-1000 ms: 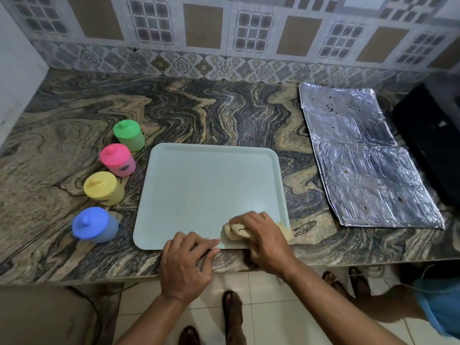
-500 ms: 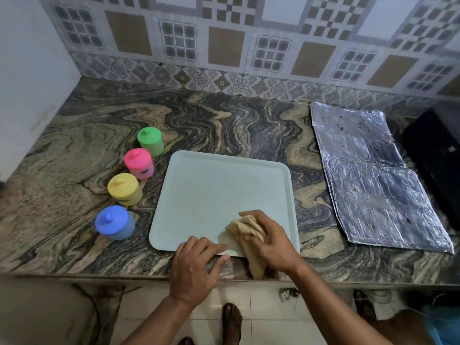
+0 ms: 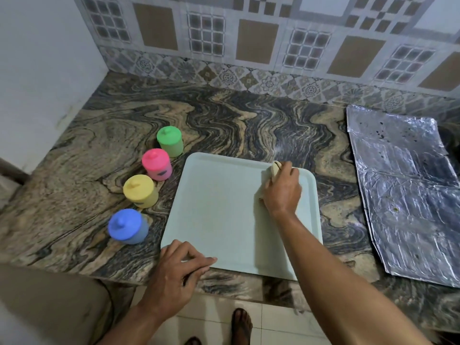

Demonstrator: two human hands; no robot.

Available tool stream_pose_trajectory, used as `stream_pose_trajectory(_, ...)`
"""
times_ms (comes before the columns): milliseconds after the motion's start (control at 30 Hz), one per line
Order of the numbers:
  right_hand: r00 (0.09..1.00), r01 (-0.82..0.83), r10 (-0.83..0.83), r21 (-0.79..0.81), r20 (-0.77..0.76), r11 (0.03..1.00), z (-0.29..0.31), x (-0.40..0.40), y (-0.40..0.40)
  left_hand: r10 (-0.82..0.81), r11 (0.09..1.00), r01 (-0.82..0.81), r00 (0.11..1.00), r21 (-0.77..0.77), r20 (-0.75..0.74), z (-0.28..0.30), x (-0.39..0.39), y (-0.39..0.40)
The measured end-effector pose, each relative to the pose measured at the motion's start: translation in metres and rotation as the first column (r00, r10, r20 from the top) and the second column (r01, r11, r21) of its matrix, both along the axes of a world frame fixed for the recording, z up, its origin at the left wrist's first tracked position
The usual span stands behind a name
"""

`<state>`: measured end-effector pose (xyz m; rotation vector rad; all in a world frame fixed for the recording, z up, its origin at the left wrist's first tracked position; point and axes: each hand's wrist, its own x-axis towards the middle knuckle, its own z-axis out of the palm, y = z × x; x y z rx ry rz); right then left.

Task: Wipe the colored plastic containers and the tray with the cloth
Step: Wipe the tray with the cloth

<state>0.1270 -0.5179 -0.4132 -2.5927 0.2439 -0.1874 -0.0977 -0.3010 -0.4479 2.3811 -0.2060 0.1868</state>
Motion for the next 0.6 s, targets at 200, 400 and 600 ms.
stream_pose_trajectory(200, 0.949, -0.295, 0.306, 0.132, -0.071, 0.946, 0.005, -0.009, 0.108, -0.016, 0.999, 0.016, 1.000, 0.030, -0.023, 0.003, 0.001, 0.002)
stream_pose_trajectory(400, 0.862, -0.482, 0.506, 0.269, -0.024, 0.834, 0.006, -0.029, 0.162, 0.000, 1.000, 0.000, 1.000, 0.020, 0.020, 0.006, 0.000, -0.001)
stream_pose_trajectory(600, 0.844, -0.536, 0.536, 0.039, 0.016, 0.843, -0.004, -0.054, 0.100, 0.046, 0.992, -0.053, 0.997, 0.113, 0.070, 0.001, -0.004, -0.007)
